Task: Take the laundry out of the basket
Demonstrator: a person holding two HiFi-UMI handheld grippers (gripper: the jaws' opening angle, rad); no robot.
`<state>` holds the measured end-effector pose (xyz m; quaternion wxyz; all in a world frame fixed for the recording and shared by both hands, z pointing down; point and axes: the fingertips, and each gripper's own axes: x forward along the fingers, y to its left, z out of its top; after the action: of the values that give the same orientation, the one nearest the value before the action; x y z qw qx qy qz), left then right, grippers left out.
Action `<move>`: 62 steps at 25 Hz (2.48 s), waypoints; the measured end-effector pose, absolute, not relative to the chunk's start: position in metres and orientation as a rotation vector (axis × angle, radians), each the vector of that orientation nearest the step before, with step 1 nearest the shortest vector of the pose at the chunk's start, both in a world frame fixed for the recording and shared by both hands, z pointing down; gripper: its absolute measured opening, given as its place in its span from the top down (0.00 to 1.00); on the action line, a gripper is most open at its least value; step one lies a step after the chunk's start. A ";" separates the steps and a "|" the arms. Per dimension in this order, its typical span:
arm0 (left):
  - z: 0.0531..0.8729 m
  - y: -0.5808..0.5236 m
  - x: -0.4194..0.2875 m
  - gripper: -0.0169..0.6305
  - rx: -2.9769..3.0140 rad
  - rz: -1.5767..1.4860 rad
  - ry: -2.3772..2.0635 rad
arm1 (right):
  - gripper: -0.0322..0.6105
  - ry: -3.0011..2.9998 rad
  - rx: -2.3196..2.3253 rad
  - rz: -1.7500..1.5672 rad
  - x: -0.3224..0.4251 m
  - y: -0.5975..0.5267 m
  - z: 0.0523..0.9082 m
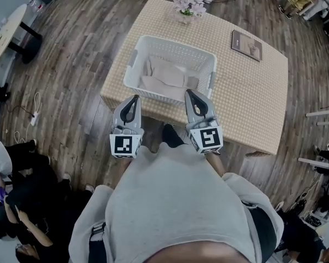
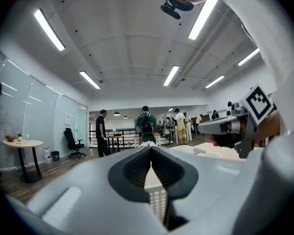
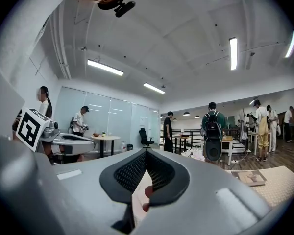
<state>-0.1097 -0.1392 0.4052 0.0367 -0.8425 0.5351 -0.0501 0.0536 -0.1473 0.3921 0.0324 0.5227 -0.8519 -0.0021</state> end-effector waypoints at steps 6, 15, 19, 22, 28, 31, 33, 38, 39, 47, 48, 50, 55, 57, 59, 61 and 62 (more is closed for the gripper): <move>0.371 -0.197 -0.099 0.96 -2.537 -0.122 1.650 | 0.95 -2.693 1.605 -0.058 0.059 -0.212 0.362; 0.360 -0.247 -0.113 0.96 -2.459 -0.141 1.707 | 0.95 -2.757 1.539 -0.025 0.046 -0.276 0.365; 0.367 -0.263 -0.133 0.96 -2.453 -0.158 1.760 | 0.95 -2.745 1.509 0.016 0.033 -0.294 0.373; 0.371 -0.278 -0.147 0.96 -2.470 -0.162 1.760 | 0.95 -2.716 1.506 0.034 0.022 -0.309 0.383; 0.391 -0.295 -0.168 0.96 -2.549 -0.235 1.783 | 0.95 -2.611 1.486 0.158 0.014 -0.318 0.413; 0.405 -0.315 -0.184 0.96 -2.562 -0.273 1.793 | 0.95 -2.563 1.486 0.216 0.009 -0.336 0.438; 0.413 -0.323 -0.191 0.96 -2.572 -0.294 1.804 | 0.95 -2.530 1.481 0.239 0.009 -0.343 0.452; 0.427 -0.323 -0.196 0.96 -2.596 -0.341 1.822 | 0.95 -2.444 1.409 0.193 0.014 -0.339 0.477; 0.430 -0.323 -0.197 0.96 -2.602 -0.344 1.825 | 0.95 -2.405 1.361 0.128 0.013 -0.338 0.482; 0.431 -0.325 -0.199 0.96 -2.610 -0.323 1.834 | 0.95 -1.940 0.742 -0.608 -0.010 -0.324 0.540; 0.432 -0.324 -0.199 0.96 -2.612 -0.318 1.839 | 0.95 -1.933 0.713 -0.589 -0.009 -0.324 0.547; 0.431 -0.325 -0.200 0.96 -2.605 -0.306 1.852 | 0.95 -1.926 0.693 -0.528 -0.006 -0.324 0.558; 0.429 -0.325 -0.204 0.96 -2.581 -0.281 1.874 | 0.88 -1.928 0.696 -0.208 0.000 -0.324 0.585; 0.430 -0.325 -0.205 0.96 -2.580 -0.272 1.882 | 0.48 -1.907 0.599 -0.041 0.002 -0.316 0.607; 0.429 -0.325 -0.205 0.96 -2.578 -0.267 1.889 | 0.33 -1.867 0.496 0.041 0.004 -0.309 0.627; 0.430 -0.325 -0.206 0.96 -2.580 -0.266 1.894 | 0.18 -1.822 0.416 0.080 0.007 -0.304 0.645; 0.432 -0.325 -0.206 0.96 -2.584 -0.266 1.897 | 0.16 -1.801 0.385 0.096 0.010 -0.302 0.653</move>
<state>-0.2061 -0.3246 0.4317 -0.0375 -0.8028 0.5893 -0.0826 0.0099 -0.3020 0.6528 0.6040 0.1665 -0.7783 0.0417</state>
